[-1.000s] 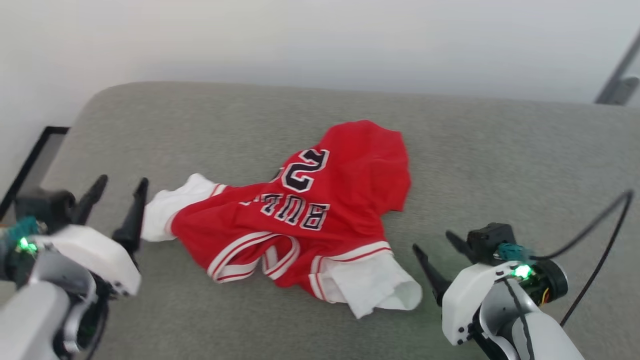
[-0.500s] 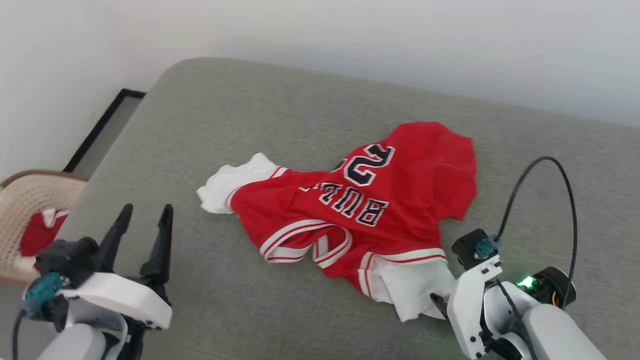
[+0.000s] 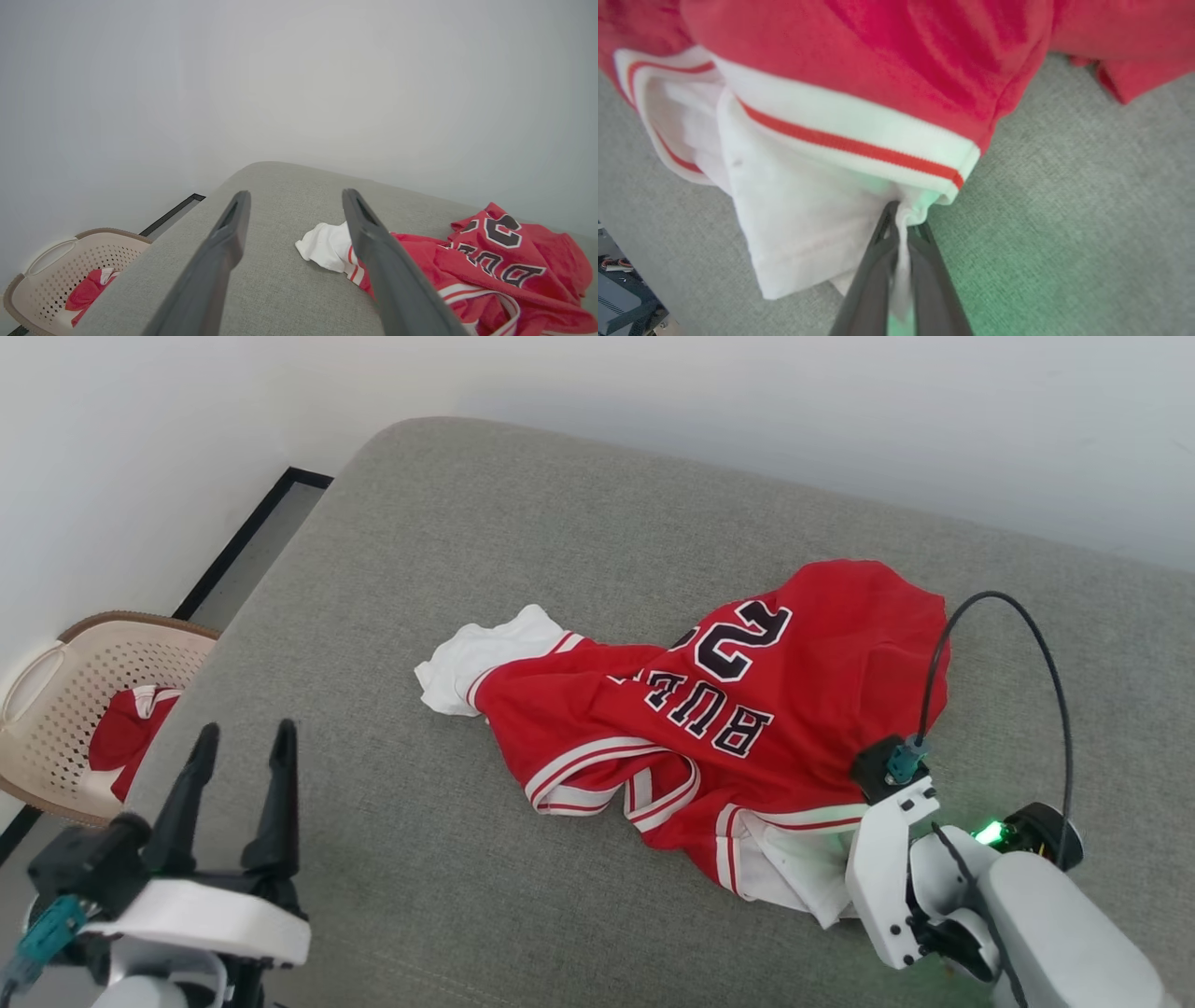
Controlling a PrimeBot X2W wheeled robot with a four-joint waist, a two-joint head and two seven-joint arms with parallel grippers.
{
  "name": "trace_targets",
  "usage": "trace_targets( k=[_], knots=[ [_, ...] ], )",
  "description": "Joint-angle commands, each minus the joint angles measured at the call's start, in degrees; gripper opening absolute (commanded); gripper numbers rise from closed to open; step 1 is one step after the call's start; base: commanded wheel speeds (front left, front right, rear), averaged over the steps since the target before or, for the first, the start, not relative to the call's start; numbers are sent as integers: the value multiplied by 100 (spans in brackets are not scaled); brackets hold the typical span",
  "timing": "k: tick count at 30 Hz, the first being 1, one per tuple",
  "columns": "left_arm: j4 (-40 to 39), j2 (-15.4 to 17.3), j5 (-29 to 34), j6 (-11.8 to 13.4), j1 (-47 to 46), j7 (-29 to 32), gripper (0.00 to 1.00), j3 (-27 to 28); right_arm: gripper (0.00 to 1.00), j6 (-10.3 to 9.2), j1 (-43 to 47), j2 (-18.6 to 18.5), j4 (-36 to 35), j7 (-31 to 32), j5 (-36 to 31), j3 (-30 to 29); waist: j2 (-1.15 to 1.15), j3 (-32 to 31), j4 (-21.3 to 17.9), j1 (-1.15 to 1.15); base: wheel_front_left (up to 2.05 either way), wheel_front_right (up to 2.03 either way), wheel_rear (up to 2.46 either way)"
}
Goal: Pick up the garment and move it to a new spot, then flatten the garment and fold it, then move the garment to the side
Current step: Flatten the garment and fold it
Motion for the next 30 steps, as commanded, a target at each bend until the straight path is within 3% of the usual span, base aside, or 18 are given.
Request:
trace_targets(
  k=[1,7,11,15,18,19,20,21,22,30],
  knots=[
    [-1,-26,95,-51,134,-29,100,115,0,-27,79,-157,123,45,53,32,0,-14,-43,0,0,0,0],
    [-53,-200,358,-302,349,-29,100,539,0,-24,11,-802,-417,334,392,-169,0,-35,-246,0,0,0,0],
    [-28,-286,443,-417,450,-29,100,706,0,-24,209,-1325,-757,562,542,-603,0,-10,-355,0,0,0,0],
    [-12,-311,522,-490,434,-29,100,791,0,-24,403,-1523,-892,741,567,-950,0,41,-419,0,0,0,0],
    [8,-368,560,-566,376,-30,100,853,0,-24,538,-1459,-877,738,575,-1212,0,98,-479,0,0,0,0],
    [38,-384,557,-590,355,-30,100,869,6,-24,559,-1370,-825,705,600,-1287,0,112,-499,0,0,0,0],
    [56,-383,559,-631,329,-30,100,859,25,-23,561,-1302,-774,656,580,-1322,0,125,-522,0,0,0,0],
    [81,-389,541,-666,298,-30,100,848,53,-23,541,-1255,-715,573,508,-1359,0,130,-542,0,0,0,0],
    [126,-378,517,-697,285,-29,100,833,100,-23,519,-1185,-671,509,478,-1355,0,127,-567,0,0,0,0],
    [170,-25,207,-952,-15,747,100,597,100,-12,529,-829,-853,-250,241,-1648,0,-9,-956,0,0,0,0]
  ],
)
